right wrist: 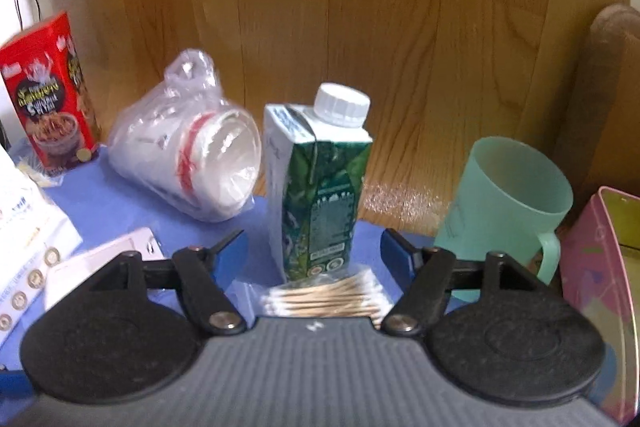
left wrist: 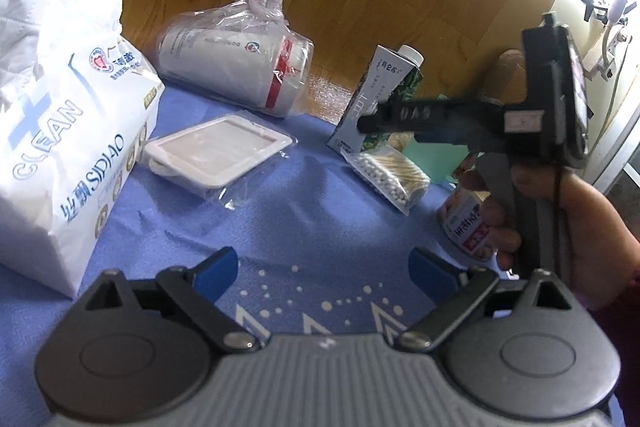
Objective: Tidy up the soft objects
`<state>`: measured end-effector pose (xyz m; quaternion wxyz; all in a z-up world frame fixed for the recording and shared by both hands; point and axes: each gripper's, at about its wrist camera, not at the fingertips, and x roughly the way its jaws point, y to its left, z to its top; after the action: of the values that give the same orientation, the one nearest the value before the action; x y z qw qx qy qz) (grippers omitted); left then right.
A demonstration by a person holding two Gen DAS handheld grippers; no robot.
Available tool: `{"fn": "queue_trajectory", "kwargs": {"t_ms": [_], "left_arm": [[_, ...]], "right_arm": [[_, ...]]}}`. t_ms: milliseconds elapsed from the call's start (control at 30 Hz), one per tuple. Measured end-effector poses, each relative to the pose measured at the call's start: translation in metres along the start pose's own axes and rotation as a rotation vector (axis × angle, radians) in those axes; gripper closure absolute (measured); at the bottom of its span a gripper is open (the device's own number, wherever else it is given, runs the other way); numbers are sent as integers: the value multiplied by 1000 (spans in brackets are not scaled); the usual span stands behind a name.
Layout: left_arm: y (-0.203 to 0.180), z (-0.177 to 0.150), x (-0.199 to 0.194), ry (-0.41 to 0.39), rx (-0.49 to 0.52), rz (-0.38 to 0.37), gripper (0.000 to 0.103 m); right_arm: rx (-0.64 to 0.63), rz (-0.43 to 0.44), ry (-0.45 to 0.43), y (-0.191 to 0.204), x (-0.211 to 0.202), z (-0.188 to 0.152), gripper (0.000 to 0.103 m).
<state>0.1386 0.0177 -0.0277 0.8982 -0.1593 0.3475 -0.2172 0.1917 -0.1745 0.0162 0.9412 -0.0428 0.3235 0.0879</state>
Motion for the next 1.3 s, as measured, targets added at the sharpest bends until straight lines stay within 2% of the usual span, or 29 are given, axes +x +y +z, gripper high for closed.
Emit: {"fn": "queue_trajectory", "kwargs": {"t_ms": [133, 233, 300, 367, 467, 733, 833, 967, 1167, 1300], "left_arm": [[-2, 0, 1, 6, 10, -4, 7], [-1, 0, 1, 7, 8, -8, 7], [-1, 0, 1, 7, 5, -10, 7], [-1, 0, 1, 6, 3, -12, 7], [0, 1, 1, 5, -4, -15, 7], [0, 0, -1, 21, -2, -41, 5], [-15, -5, -4, 23, 86, -71, 5], [-35, -11, -5, 33, 201, -124, 4], [-55, -22, -10, 52, 319, -212, 0], [-65, -29, -8, 94, 370, -273, 0]], "right_arm": [[-70, -27, 87, -2, 13, -7, 23], [-26, 9, 145, -11, 23, -7, 18], [20, 67, 225, -17, 30, -6, 16], [30, 97, 243, -19, 29, -9, 17], [-17, 138, 229, -12, 15, -17, 20], [-91, 201, 141, 7, -35, -55, 21], [-9, 258, 140, -6, -48, -66, 24], [10, 300, 138, -13, -63, -80, 26], [62, 362, 137, -17, -84, -97, 26], [155, 454, 136, -33, -102, -114, 26]]}}
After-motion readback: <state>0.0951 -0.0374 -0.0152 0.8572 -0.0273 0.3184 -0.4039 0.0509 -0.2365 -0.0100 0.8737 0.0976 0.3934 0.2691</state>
